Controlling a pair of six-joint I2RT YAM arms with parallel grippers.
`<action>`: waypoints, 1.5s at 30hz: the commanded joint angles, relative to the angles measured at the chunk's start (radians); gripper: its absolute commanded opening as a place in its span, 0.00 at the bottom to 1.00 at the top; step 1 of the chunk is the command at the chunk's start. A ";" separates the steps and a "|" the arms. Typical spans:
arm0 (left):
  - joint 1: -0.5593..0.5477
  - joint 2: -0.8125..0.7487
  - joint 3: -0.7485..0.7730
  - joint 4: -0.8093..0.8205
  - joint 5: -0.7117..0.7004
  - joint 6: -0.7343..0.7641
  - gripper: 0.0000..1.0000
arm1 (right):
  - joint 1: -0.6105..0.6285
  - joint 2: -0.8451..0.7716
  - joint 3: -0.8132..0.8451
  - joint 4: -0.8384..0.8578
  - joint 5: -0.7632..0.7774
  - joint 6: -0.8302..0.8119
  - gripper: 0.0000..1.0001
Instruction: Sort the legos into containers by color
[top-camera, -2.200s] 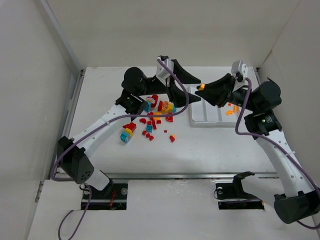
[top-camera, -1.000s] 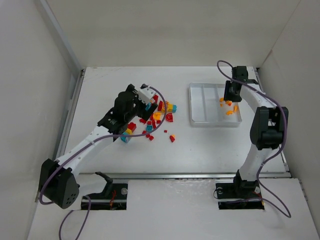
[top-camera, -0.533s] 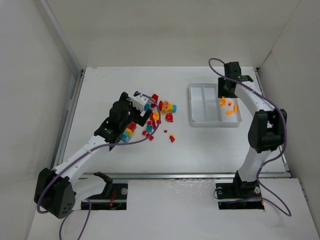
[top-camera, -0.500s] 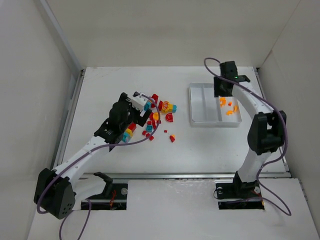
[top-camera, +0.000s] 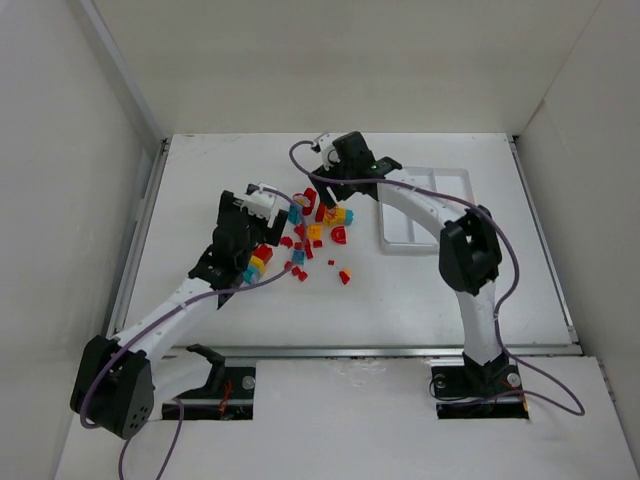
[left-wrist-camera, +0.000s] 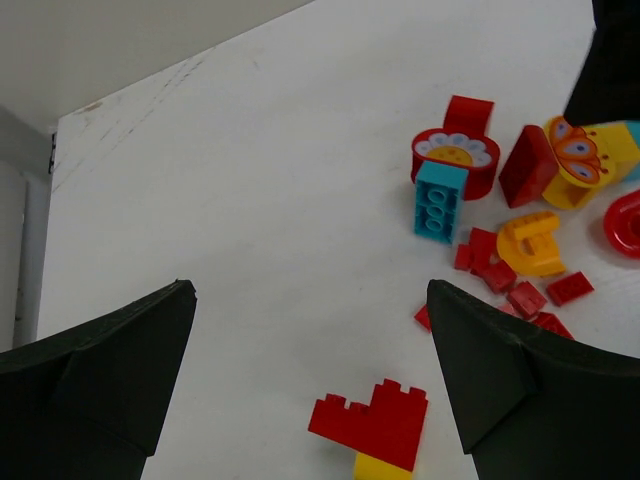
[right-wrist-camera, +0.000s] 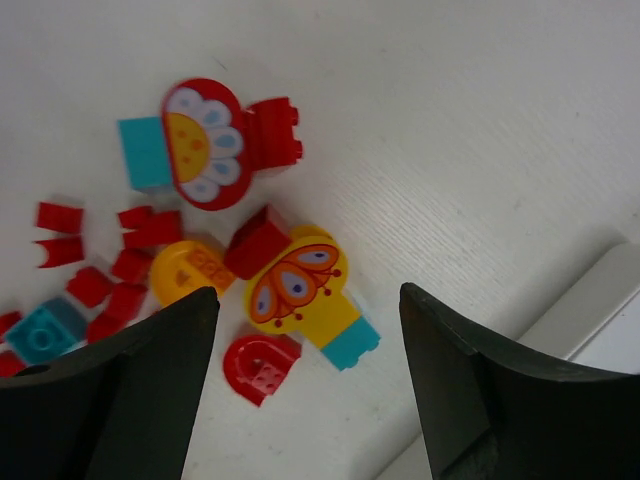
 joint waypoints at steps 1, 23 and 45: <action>0.055 0.009 -0.002 0.105 -0.024 -0.100 1.00 | -0.032 0.065 0.095 -0.037 -0.057 -0.061 0.78; 0.112 0.197 0.329 -0.226 0.194 -0.110 1.00 | -0.032 0.043 -0.006 -0.066 -0.129 -0.055 0.73; 0.078 -0.007 -0.019 0.118 0.151 -0.119 1.00 | 0.085 0.053 -0.093 -0.153 0.182 0.462 0.75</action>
